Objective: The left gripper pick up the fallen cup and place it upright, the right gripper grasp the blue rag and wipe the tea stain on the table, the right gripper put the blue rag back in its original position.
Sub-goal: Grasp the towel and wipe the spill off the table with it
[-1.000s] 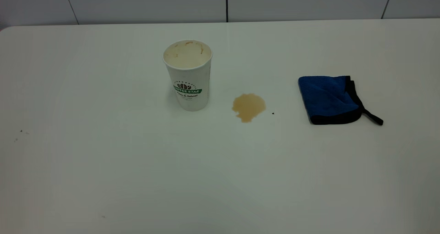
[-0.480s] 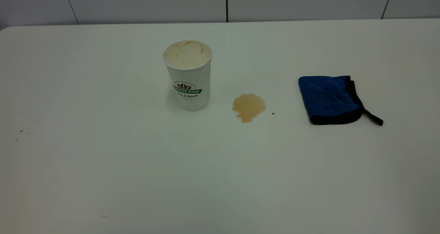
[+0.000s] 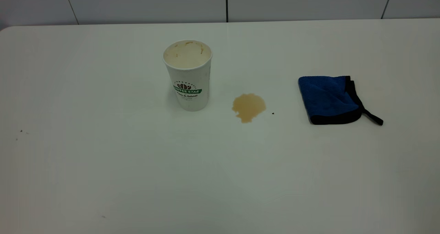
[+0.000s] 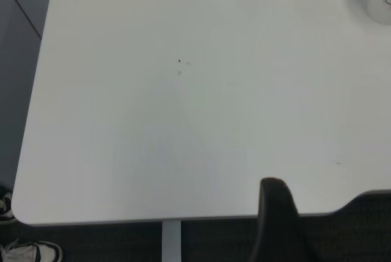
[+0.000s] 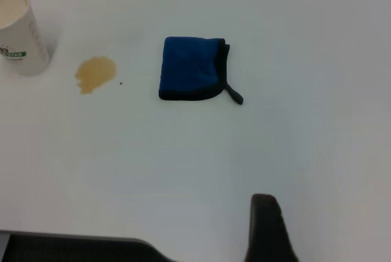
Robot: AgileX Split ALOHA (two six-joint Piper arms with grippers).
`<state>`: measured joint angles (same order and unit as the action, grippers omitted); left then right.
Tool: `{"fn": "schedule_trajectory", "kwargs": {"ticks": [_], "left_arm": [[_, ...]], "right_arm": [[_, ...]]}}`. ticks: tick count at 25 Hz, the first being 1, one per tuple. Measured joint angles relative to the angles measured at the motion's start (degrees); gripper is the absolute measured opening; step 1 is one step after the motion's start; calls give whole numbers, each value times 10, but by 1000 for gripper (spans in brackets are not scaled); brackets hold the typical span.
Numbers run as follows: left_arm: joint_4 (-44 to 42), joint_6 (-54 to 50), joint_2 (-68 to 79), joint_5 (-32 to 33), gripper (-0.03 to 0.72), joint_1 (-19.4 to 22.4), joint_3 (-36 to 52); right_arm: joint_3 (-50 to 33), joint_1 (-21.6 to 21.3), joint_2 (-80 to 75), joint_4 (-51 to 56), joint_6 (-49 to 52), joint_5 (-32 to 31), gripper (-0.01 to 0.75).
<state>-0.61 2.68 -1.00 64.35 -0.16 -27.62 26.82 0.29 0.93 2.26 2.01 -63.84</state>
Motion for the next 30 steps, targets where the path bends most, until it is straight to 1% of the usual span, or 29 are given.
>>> {"fn": "schedule_trajectory", "kwargs": {"ticks": [9,12,14,18,22,27,30], "left_arm": [[0,-1,0,0,475,0,0],[0,-2,0,0,475,0,0],[0,-2,0,0,475,0,0],[1,-2,0,0,475,0,0],[1,-2,0,0,475,0,0],[1,-2,0,0,474,0,0],[1,-2,0,0,474,0,0]], "right_arm": [[0,0,0,12,0,1,532],[1,0,-4,44,0,14,532],[2,0,-31,70,-5,25,548],[3,0,-145,111,-39,57,618],[3,0,-288,172,-132,138,635],[4,0,-495,235,-257,287,635],[21,0,-630,277,-348,352,631]]}}
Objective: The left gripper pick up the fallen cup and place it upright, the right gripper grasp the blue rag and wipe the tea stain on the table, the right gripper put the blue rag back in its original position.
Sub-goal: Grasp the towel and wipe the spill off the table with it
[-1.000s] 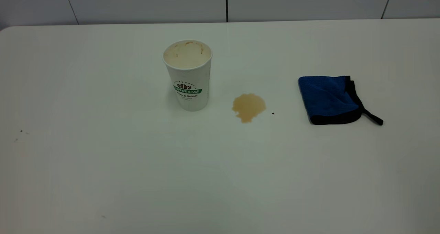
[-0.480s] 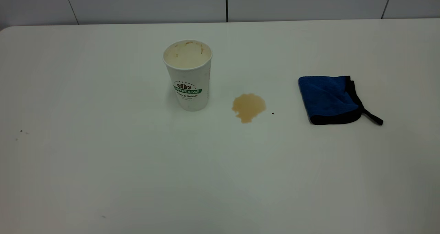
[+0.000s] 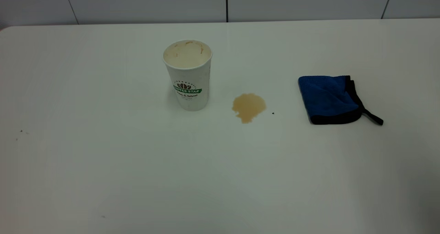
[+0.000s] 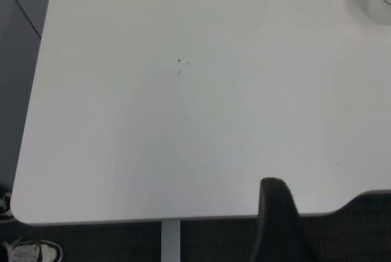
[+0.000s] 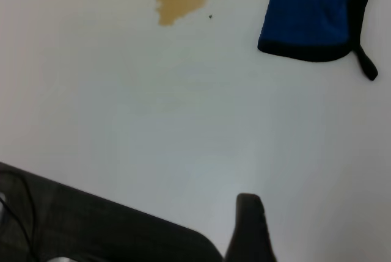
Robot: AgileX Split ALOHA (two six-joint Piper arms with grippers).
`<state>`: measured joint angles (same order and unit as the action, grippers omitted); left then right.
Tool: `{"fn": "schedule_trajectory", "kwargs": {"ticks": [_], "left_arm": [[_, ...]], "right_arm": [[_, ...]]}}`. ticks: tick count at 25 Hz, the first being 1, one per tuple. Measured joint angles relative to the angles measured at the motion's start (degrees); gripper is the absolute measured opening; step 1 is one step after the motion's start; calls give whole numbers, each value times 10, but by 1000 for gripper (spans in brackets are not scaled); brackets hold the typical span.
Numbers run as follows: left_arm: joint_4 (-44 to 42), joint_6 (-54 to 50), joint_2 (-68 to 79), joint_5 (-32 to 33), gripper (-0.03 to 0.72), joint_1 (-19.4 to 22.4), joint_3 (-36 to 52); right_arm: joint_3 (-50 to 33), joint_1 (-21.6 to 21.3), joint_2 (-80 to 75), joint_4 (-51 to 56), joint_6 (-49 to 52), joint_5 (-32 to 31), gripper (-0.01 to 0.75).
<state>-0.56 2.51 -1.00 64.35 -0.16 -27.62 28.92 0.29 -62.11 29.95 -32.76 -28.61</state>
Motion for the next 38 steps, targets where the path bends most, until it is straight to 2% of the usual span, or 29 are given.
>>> {"fn": "schedule_trajectory", "kwargs": {"ticks": [4,7,11,16,26,34,36,38], "left_arm": [[0,0,0,0,474,0,0],[0,0,0,0,474,0,0],[0,1,0,0,474,0,0],[0,1,0,0,474,0,0],[0,0,0,0,474,0,0],[0,0,0,0,474,0,0],[0,0,0,0,474,0,0],[0,0,0,0,474,0,0]], "right_arm": [[66,5,-174,45,-76,48,615],[133,27,-306,56,-107,72,603],[233,49,-460,61,-130,102,592],[335,49,-605,48,-145,132,590],[465,52,-722,34,-163,180,590],[499,55,-787,21,-204,207,588],[500,55,-789,19,-208,210,562],[502,56,-792,19,-209,210,482]]}}
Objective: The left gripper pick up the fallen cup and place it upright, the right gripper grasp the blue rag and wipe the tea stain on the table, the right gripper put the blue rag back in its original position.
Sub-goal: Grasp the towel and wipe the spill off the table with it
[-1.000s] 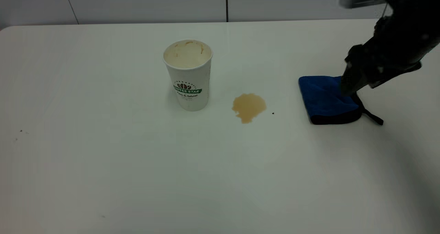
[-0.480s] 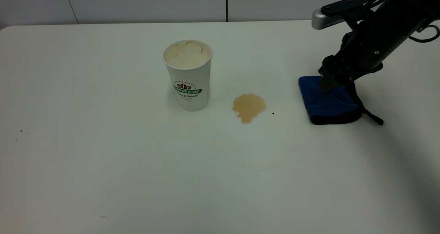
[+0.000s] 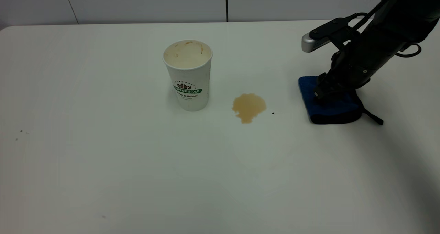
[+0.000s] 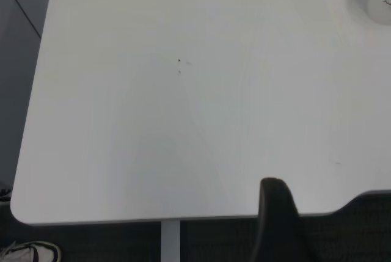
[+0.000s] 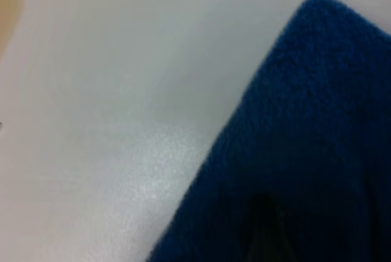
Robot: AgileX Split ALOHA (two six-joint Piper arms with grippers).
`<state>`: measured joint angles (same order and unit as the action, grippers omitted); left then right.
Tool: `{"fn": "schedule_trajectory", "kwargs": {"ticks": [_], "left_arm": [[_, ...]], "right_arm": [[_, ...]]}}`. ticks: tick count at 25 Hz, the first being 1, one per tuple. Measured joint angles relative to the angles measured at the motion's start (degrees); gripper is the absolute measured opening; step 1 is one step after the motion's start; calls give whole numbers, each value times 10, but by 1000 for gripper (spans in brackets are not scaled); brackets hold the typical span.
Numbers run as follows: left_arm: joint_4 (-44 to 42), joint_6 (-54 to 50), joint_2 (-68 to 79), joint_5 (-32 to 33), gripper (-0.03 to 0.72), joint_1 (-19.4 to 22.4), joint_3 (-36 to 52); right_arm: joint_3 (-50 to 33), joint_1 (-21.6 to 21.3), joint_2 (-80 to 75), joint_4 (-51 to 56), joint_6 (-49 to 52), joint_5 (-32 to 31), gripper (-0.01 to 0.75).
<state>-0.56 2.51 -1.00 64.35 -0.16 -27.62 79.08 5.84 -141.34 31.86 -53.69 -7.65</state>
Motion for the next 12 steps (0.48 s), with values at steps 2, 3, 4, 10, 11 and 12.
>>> {"fn": "schedule_trajectory", "kwargs": {"ticks": [2,3,4,10,11,12], "left_arm": [[0,0,0,0,474,0,0],[0,0,0,0,474,0,0],[0,0,0,0,474,0,0],[0,0,0,0,474,0,0],[0,0,0,0,474,0,0],[0,0,0,0,474,0,0]], "right_arm": [[4,2,-3,0,0,1,356],[4,5,-3,0,0,2,271],[4,7,-4,0,0,3,178],[14,44,-9,-4,-2,42,56],[21,53,-13,-4,-2,45,55],[29,64,-16,-4,-2,46,55]]}}
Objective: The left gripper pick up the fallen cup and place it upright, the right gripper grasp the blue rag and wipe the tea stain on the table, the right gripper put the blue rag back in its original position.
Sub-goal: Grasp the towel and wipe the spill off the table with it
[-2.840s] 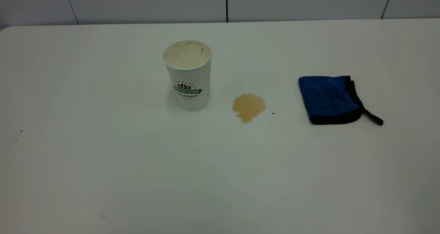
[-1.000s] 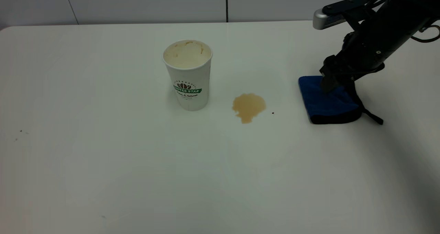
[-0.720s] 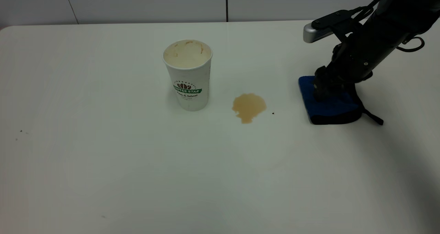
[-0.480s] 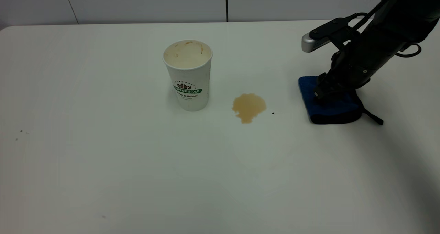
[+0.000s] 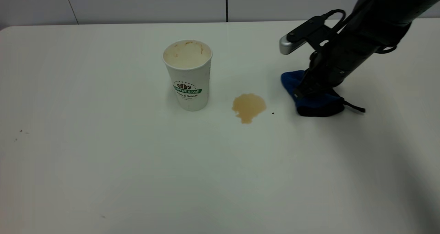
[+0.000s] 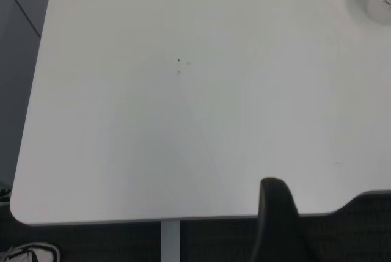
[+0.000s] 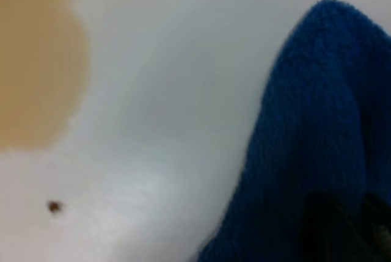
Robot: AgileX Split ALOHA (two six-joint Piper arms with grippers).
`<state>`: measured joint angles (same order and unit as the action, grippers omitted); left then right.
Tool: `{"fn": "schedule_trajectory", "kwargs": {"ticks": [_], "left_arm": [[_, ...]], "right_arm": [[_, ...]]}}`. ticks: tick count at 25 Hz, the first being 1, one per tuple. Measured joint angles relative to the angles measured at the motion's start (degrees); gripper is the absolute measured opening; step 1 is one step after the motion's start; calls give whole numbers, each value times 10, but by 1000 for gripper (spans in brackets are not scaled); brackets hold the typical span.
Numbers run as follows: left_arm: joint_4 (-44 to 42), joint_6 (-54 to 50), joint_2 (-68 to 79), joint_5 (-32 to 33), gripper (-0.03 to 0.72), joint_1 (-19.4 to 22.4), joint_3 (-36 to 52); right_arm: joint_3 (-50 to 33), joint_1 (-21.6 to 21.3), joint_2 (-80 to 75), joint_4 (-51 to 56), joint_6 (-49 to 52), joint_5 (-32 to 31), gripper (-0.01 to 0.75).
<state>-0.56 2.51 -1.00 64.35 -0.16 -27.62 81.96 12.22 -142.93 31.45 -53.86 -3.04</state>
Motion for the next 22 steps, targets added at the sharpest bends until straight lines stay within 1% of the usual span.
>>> {"fn": "schedule_trajectory", "kwargs": {"ticks": [5,11,13,18,22], "left_arm": [[0,0,0,0,474,0,0],[0,0,0,0,474,0,0],[0,0,0,0,474,0,0],[0,0,0,0,474,0,0],[0,0,0,0,474,0,0]], "right_arm": [[38,56,-9,16,-1,-13,55],[54,110,-9,44,-1,-50,55],[54,121,-9,48,-1,-78,55],[55,129,-9,43,-1,-194,55],[57,129,-9,-9,3,-250,55]]}}
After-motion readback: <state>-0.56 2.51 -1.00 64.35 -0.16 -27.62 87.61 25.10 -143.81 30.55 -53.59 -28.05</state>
